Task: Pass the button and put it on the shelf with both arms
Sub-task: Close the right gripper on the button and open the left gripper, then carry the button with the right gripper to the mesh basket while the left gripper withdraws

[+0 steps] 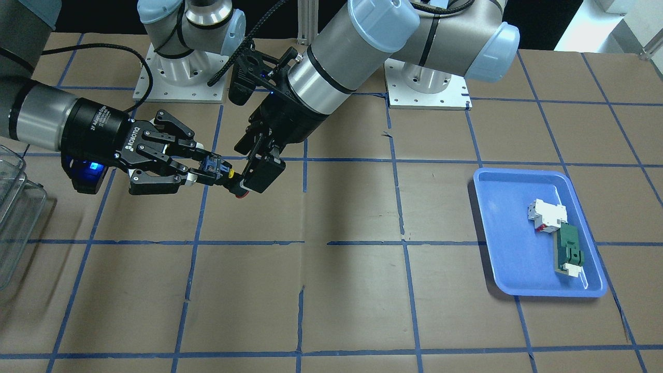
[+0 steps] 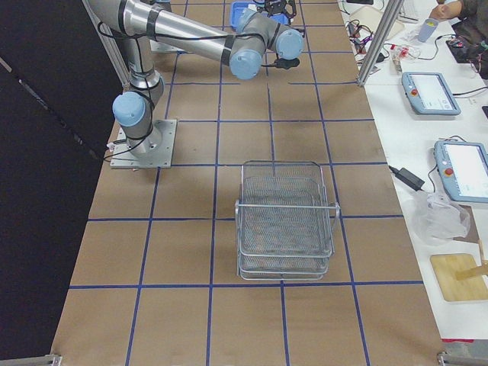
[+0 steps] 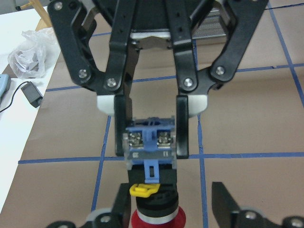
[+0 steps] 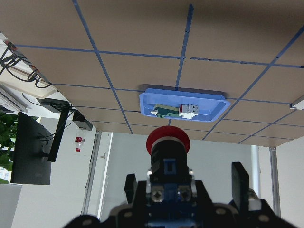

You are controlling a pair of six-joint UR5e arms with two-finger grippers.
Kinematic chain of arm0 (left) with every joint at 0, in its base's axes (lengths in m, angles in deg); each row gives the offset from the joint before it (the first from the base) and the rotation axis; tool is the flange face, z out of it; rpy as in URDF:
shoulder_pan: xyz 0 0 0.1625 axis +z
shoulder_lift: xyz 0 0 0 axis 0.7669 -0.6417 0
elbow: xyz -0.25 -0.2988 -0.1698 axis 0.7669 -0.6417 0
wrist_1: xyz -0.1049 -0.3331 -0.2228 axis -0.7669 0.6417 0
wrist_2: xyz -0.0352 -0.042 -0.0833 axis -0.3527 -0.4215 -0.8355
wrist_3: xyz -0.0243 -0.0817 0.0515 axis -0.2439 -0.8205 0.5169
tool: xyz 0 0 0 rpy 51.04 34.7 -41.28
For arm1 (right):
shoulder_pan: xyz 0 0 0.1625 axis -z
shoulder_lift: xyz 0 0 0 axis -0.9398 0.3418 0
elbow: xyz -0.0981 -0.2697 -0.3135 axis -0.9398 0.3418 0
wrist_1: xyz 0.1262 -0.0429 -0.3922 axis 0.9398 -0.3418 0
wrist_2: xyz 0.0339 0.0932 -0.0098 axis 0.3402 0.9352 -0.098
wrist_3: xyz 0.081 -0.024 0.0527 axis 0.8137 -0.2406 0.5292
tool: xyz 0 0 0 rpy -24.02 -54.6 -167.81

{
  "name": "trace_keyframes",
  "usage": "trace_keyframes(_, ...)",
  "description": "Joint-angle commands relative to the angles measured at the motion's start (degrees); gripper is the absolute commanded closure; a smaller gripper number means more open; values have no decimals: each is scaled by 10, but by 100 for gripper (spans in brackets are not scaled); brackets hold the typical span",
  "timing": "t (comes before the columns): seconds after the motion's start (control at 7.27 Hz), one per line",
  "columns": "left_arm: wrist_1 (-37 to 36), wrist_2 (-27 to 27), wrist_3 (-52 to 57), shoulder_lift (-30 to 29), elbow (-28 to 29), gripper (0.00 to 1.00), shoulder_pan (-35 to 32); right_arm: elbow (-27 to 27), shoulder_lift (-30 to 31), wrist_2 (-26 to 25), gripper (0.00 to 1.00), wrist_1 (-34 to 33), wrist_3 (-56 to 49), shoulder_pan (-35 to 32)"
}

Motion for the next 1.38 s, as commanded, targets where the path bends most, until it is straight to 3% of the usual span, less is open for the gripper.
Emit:
trace_keyframes(0.0, 40, 4, 0, 16, 4, 0, 1, 6, -1, -31, 100, -16, -15, 11)
trace_keyframes(0.28, 133, 56, -12, 42, 1, 0, 15, 19, 5, -152, 100, -34, -68, 15)
trace_keyframes(0.55, 257, 151, -41, 73, -7, 0, 46, 53, 11, -280, 100, -5, -145, 16)
trace_keyframes(0.69, 279, 194, -79, 89, -11, 0, 74, 61, 10, -367, 100, 26, -247, 20)
trace_keyframes(0.96, 315, 229, -133, 116, -21, 0, 141, 89, 14, -478, 100, 93, -398, 67)
trace_keyframes(1.24, 347, 254, -361, 133, -39, 0, 155, 112, 14, -619, 100, 105, -608, 128)
